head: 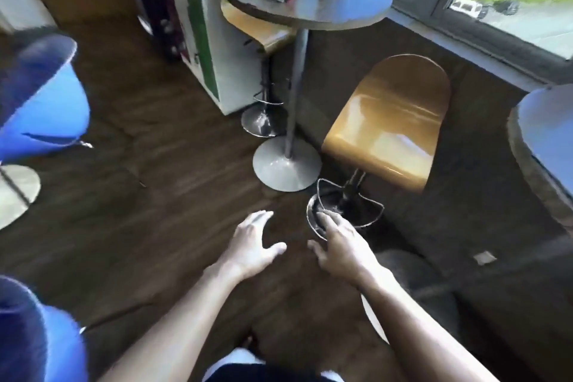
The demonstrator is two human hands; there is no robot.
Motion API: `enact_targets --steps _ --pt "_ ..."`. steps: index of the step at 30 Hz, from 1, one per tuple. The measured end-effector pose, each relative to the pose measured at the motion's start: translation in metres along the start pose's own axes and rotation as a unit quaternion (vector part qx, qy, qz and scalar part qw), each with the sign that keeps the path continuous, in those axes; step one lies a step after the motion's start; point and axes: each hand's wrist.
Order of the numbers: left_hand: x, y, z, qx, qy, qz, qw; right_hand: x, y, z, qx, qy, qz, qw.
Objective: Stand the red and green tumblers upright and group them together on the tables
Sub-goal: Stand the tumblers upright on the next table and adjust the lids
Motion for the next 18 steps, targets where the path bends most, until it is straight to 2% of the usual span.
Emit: enact_targets --steps 8,18 --pt "0.084 0.001 0.064 -0.046 0.006 0.097 0.994 0.096 -0.068 -0.04 0.063 0.004 0.076 0.995" --pt "0.145 -0.049 0.117 -0.078 0.017 0.179 0.981 0.151 -0.181 -0.055 0.108 0.016 0.137 0.985"
Point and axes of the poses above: each hand's wrist, its own y-axis away from the middle knuckle, its own z-axis out of the back of the hand, x = y × z, and after that the axes turned 3 degrees about y, right-handed
